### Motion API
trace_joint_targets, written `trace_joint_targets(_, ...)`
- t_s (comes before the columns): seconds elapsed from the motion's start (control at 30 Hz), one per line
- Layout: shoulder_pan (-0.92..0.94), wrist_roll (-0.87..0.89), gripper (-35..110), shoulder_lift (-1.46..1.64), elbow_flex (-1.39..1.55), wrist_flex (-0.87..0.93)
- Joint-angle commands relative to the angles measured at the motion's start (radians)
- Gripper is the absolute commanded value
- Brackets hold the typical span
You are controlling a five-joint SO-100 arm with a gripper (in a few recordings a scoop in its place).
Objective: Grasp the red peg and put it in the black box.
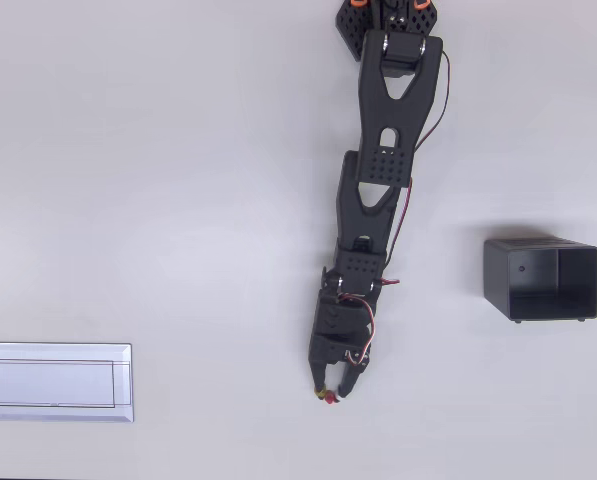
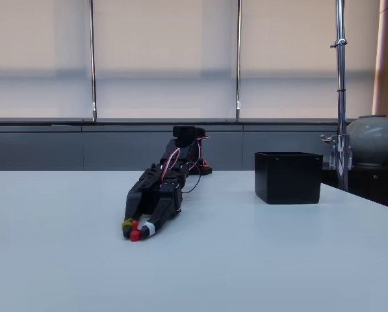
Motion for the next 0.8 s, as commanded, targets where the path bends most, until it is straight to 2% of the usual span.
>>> trace_joint_targets(0.0, 0.009, -0.032, 0, -0.002, 0.043, 0.015)
trace_joint_targets(0.23, 0.009, -0.032, 0, -0.041, 0.029, 0.095)
trace_joint_targets(0.47, 0.005, -0.044, 0, -0.25, -0.242, 0.114)
trace_joint_targets(0.7, 0.003, -0.058, 0, -0.388, -0.469, -0.003)
trace_joint_targets(0.77, 0.0, -0.069, 0, -0.454, -0.586, -0.087)
